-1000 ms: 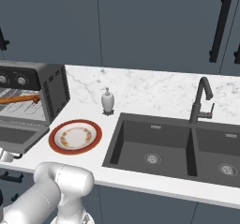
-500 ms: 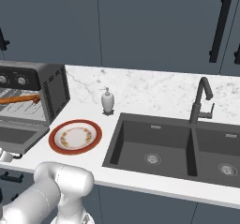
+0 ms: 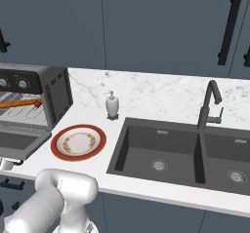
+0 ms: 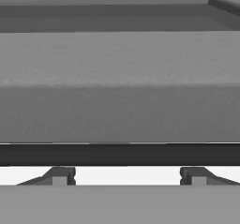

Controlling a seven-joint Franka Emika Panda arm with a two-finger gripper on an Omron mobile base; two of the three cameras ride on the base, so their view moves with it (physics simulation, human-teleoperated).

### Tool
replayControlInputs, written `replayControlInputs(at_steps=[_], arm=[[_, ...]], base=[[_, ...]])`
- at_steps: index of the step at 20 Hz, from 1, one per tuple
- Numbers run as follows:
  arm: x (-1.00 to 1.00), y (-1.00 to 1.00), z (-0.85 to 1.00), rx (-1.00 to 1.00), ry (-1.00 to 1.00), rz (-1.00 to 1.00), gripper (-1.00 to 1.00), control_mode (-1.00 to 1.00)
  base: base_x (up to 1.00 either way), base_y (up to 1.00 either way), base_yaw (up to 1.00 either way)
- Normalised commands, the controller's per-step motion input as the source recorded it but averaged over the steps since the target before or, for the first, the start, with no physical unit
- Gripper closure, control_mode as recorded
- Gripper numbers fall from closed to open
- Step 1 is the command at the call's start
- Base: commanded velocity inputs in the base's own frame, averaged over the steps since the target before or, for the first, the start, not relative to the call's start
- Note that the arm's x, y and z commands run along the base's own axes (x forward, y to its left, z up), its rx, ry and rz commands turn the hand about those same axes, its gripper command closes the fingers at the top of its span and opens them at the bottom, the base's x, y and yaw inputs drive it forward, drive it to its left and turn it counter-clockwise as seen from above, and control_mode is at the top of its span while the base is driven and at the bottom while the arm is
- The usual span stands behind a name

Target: Pick up the kebab skewer and baguette bread, and place them inside the toaster oven. Close the toaster oven door and start by setting the timer.

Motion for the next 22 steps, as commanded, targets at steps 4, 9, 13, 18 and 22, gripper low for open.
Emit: replayControlInputs(at_steps=[4, 9, 13, 18, 22], arm=[[0.7, -0.44, 0.24, 0.05, -0.07, -0.05, -1.0, -1.0], [0.74, -0.53, 0.45, 0.05, -0.04, -0.07, -1.0, -1.0], [0.78, -0.59, 0.57, 0.06, -0.03, -0.07, -1.0, -1.0], [0.82, -0.61, 0.71, 0.06, -0.03, -0.08, -1.0, -1.0], [0.74, -0.64, 0.85, 0.07, -0.01, -0.08, -1.0, -1.0]], base=[[0.0, 0.0, 0.0], [0.0, 0.0, 0.0], [0.0, 0.0, 0.0], [0.0, 0.0, 0.0], [0.0, 0.0, 0.0]])
